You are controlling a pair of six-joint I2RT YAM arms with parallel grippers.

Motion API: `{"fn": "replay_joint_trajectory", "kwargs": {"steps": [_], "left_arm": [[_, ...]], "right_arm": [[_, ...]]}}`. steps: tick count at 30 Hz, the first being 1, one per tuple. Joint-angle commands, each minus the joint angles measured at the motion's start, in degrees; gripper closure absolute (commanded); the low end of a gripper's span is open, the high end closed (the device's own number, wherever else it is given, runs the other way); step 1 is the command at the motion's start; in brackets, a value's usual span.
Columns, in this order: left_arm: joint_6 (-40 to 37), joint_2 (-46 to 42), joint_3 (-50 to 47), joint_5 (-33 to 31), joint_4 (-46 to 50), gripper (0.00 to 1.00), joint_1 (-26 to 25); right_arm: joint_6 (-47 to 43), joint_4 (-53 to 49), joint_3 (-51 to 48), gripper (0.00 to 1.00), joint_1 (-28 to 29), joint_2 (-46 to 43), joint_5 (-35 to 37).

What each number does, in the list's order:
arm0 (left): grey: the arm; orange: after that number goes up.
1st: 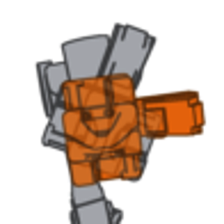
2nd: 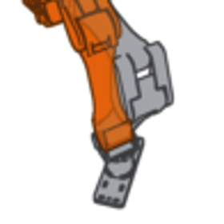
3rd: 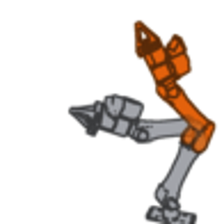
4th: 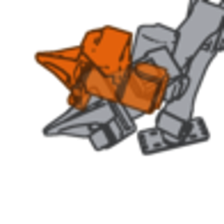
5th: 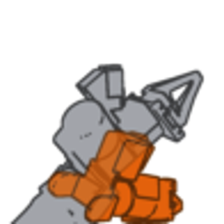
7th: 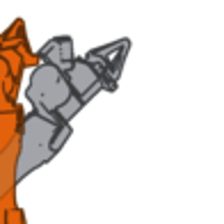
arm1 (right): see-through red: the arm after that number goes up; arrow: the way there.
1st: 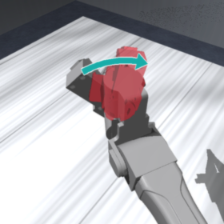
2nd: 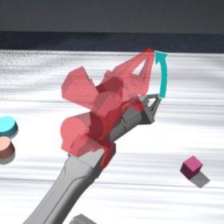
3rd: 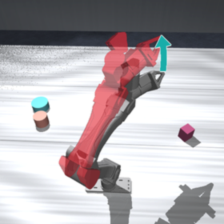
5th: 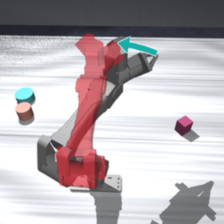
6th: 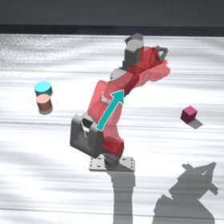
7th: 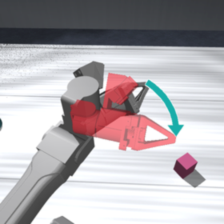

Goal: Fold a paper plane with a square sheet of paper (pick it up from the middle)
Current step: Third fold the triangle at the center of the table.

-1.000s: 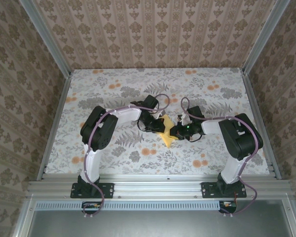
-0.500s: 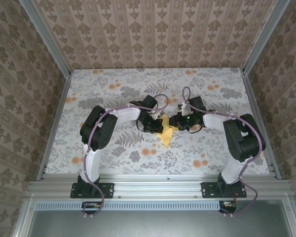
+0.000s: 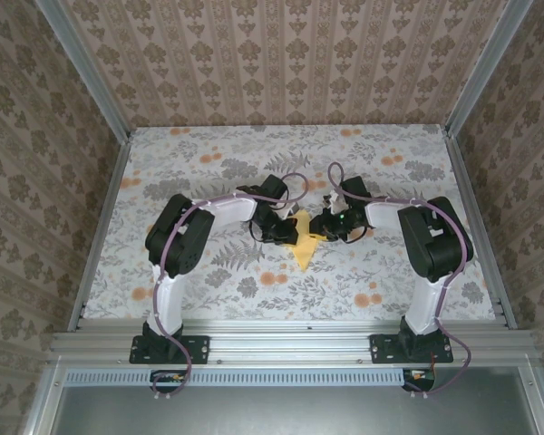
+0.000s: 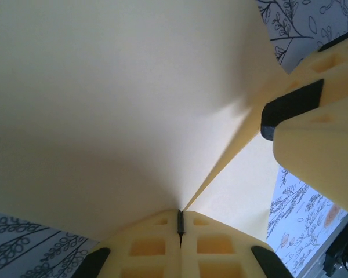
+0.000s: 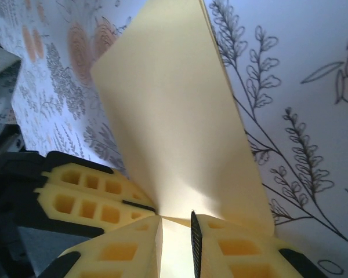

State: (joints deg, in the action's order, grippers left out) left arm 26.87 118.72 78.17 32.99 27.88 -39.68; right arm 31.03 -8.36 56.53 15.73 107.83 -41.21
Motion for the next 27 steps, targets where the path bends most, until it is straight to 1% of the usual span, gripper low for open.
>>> {"fn": "replay_joint_trajectory", "kwargs": {"steps": [1, 9, 14, 18, 21, 27], "left_arm": [[-1.6, -2.0, -1.0, -1.0, 1.0, 1.0, 0.5], [-2.1, -1.7, -1.2, -1.9, 1.1, 1.0, 0.8], [-2.4, -1.2, -1.3, -2.7, 1.3, 1.0, 1.0], [-2.8, -0.6, -1.0, -3.2, 1.7, 1.0, 1.0], [-3.2, -0.1, -0.7, -3.5, 2.2, 1.0, 0.9], [-4.1, 0.9, 0.3, -4.1, 3.3, 1.0, 0.8]], "right_arm": [[-2.2, -2.2, 0.8, 0.76, -0.2, 1.1, 1.5], [-3.5, -2.8, 0.7, 0.77, -0.2, 2.3, 2.5], [-5.1, -4.5, 0.3, 0.77, -0.2, 2.6, 4.4], [-5.1, -4.0, -0.3, 0.77, -0.2, 2.3, 4.3], [-4.5, -2.9, -0.8, 0.77, -0.1, 0.5, 3.9], [-1.8, 0.0, -1.7, 0.77, 0.4, -3.9, 0.8]]}}
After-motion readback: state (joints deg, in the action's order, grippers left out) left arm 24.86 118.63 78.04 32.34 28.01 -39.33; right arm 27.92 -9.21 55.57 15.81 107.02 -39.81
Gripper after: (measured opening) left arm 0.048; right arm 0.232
